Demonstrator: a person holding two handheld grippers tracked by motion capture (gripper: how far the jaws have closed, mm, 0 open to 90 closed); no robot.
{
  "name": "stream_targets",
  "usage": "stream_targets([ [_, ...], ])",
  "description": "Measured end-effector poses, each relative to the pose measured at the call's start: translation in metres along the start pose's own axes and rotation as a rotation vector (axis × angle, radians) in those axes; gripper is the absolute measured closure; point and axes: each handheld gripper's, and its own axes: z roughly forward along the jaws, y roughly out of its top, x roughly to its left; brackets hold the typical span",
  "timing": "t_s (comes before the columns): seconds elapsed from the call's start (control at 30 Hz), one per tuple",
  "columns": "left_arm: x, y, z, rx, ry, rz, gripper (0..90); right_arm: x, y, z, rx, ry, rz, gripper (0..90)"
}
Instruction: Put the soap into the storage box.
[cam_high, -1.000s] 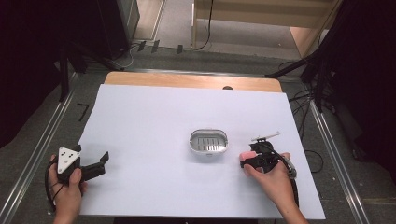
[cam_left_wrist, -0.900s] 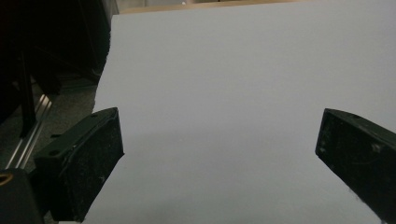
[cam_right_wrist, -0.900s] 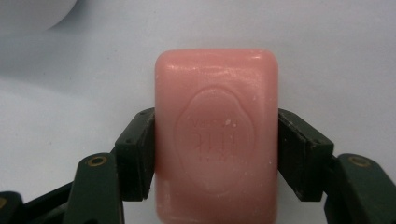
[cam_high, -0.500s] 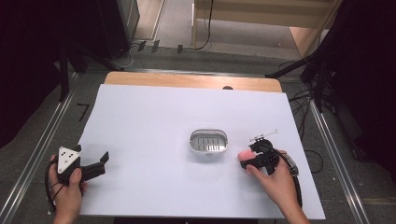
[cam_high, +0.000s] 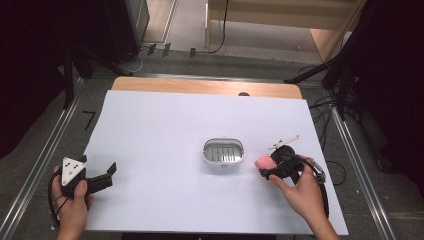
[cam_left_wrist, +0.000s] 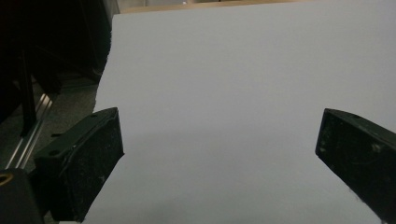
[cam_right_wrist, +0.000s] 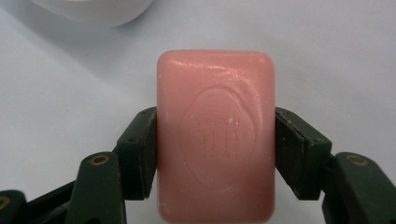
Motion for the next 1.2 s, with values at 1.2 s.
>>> stream_targets([
  [1.2,-0.001,0.000,0.000,-0.003,0.044,-0.003,0.9,0.009,0.038,-0.007,-0.002,0.101,-0.281,38.8],
])
